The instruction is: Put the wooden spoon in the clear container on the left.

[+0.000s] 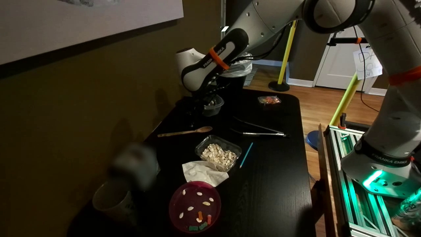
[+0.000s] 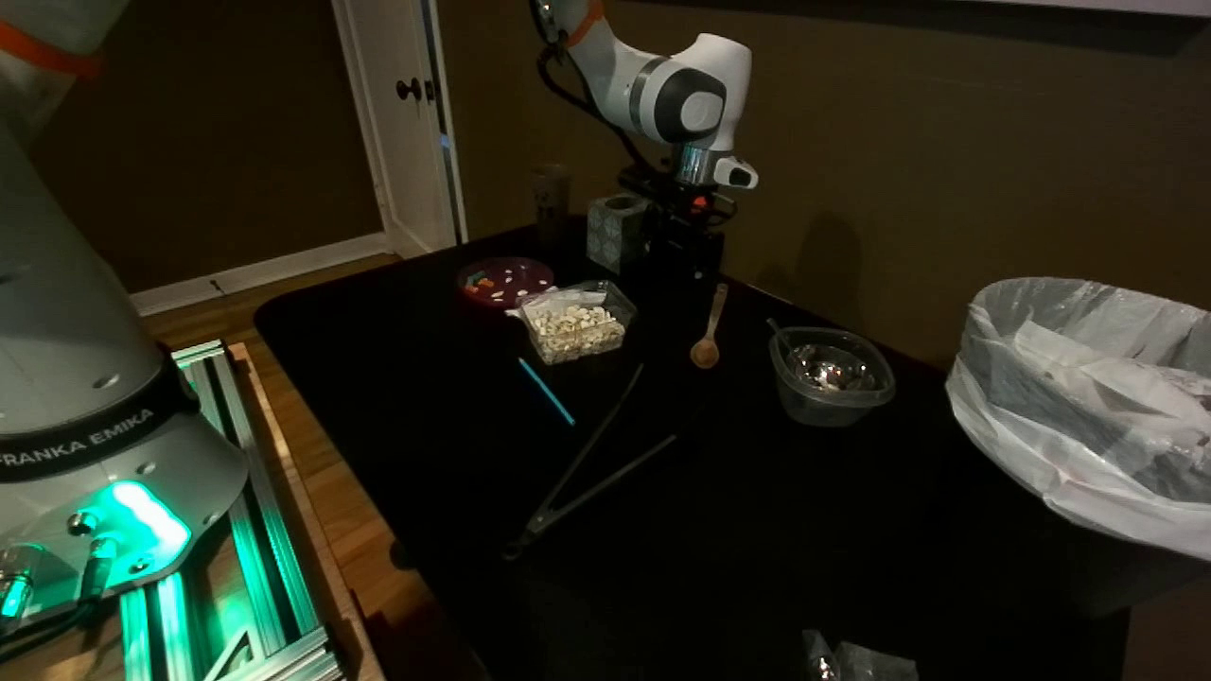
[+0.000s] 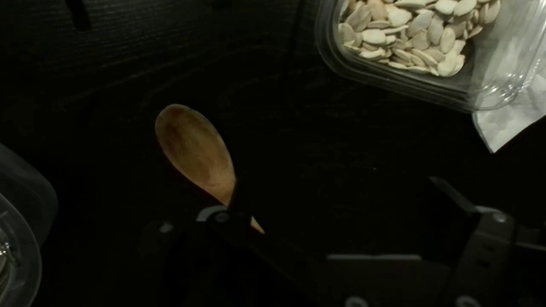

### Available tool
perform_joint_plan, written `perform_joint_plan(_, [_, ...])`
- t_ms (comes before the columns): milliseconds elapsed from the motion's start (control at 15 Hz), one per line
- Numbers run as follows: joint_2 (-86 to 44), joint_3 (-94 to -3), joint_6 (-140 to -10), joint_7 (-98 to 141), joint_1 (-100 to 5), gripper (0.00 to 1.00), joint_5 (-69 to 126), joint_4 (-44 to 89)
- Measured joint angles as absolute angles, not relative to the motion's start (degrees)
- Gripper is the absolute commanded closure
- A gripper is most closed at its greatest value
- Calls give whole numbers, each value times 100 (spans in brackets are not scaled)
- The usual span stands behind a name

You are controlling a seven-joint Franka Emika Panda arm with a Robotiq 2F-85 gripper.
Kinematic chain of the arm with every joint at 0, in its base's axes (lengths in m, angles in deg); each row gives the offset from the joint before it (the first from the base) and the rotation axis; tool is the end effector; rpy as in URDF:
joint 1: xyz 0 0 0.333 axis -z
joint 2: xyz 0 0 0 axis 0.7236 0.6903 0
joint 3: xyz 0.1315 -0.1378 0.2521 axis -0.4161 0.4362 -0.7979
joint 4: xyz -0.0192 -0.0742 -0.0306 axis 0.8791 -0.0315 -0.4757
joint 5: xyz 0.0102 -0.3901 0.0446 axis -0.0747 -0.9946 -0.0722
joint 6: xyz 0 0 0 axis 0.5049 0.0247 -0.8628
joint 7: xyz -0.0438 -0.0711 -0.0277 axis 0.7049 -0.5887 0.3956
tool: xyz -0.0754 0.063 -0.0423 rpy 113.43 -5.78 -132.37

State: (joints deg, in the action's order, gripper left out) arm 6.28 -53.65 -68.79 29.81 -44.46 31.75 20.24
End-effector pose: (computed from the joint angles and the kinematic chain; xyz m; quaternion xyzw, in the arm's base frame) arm 0.6911 -0.0062 0.1883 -0.9988 -0.0221 0.0422 0.0131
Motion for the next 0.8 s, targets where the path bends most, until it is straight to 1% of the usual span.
perform_joint_plan(467, [769, -5423, -7505, 3546, -4317, 0, 3200, 1861])
perform_joint_plan(667, [1238, -5595, -7350, 4215, -4067, 0, 3238, 1299])
perform_joint_plan(800, [1664, -5687, -6895, 4813, -3940, 0, 3226, 785])
